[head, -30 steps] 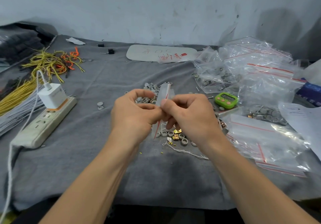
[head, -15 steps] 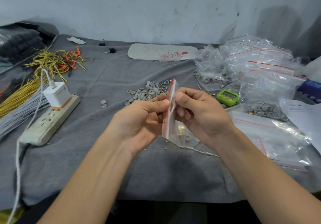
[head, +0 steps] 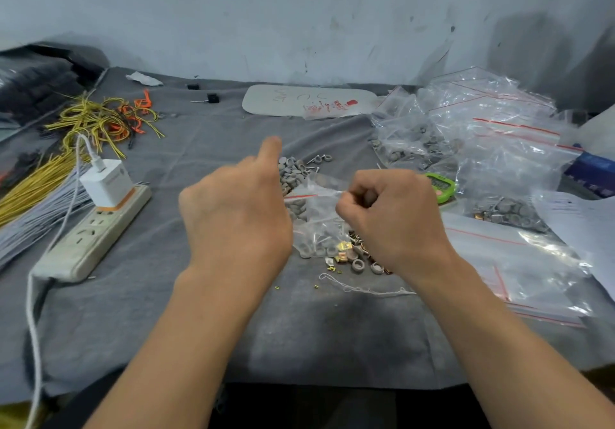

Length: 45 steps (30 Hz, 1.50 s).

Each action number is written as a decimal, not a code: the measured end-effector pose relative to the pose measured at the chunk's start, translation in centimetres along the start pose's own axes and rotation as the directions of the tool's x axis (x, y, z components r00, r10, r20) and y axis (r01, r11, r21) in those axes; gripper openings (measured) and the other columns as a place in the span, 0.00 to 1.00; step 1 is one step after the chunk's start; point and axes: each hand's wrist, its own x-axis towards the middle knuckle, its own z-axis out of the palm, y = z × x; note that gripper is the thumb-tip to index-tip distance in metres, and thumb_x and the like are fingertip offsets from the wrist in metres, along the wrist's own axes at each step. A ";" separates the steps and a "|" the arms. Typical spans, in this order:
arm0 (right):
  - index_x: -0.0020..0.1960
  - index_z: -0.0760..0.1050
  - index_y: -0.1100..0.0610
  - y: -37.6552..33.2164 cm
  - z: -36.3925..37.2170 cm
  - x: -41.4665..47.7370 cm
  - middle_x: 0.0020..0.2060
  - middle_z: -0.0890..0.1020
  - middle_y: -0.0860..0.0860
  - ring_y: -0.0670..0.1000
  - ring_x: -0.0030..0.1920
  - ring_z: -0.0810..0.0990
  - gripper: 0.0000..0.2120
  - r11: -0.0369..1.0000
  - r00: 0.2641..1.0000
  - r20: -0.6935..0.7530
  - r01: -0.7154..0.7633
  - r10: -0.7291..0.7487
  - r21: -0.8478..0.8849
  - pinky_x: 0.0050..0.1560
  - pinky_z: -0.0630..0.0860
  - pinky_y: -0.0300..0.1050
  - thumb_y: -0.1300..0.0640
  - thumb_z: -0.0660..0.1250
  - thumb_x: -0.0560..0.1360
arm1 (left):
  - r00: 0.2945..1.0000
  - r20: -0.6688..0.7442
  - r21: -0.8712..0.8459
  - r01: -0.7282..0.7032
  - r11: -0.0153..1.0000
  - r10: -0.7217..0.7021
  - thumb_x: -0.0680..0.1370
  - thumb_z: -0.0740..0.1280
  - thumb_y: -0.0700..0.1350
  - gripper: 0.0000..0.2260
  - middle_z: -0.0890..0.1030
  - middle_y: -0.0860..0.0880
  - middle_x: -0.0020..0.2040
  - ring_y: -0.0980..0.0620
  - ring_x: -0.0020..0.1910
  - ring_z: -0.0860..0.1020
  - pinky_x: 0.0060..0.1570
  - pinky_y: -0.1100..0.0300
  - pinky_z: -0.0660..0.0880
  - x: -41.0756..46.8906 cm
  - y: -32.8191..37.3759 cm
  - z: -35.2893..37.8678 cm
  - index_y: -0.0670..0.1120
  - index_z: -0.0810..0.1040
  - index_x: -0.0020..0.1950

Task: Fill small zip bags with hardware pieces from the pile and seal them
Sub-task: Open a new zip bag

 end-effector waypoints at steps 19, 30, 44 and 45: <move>0.39 0.84 0.48 -1.6 3.5 -0.6 0.28 0.78 0.48 0.52 0.31 0.74 0.10 0.934 0.925 0.290 -0.306 0.246 0.183 0.35 0.72 0.46 0.58 0.68 0.75 | 0.989 -0.105 -0.455 -0.145 0.879 0.109 0.69 0.72 0.43 0.09 0.82 0.50 0.30 0.44 0.30 0.81 0.31 0.55 0.77 -1.5 1.4 1.4 0.50 0.86 0.48; 0.67 0.76 0.68 -2.9 3.2 0.3 0.46 0.84 0.58 0.52 0.48 0.83 0.19 -0.048 0.604 0.796 -0.795 0.022 0.605 0.52 0.78 0.41 0.58 0.60 0.81 | 0.918 -0.146 -0.196 -0.393 0.898 0.370 0.60 0.61 0.42 0.29 0.75 0.52 0.26 0.48 0.25 0.75 0.30 0.62 0.56 -3.1 3.0 -0.5 0.52 0.86 0.59; 0.60 0.80 0.59 -1.2 4.2 1.3 0.54 0.87 0.55 0.51 0.52 0.86 0.25 0.178 0.716 0.698 -0.689 0.017 0.702 0.44 0.85 0.49 0.77 0.51 0.79 | 0.787 0.299 -0.323 -0.450 0.833 0.540 0.61 0.78 0.46 0.56 0.50 0.55 0.83 0.51 0.82 0.45 0.79 0.55 0.42 -1.3 -1.0 2.2 0.60 0.48 0.81; 0.59 0.80 0.59 -1.1 4.2 1.2 0.52 0.87 0.55 0.51 0.50 0.87 0.25 0.205 0.708 0.706 -0.689 -0.014 0.695 0.42 0.85 0.47 0.79 0.51 0.78 | 0.797 0.282 -0.312 -0.449 0.837 0.533 0.62 0.77 0.45 0.55 0.54 0.54 0.83 0.50 0.82 0.48 0.79 0.54 0.43 -1.4 -0.9 2.2 0.59 0.50 0.81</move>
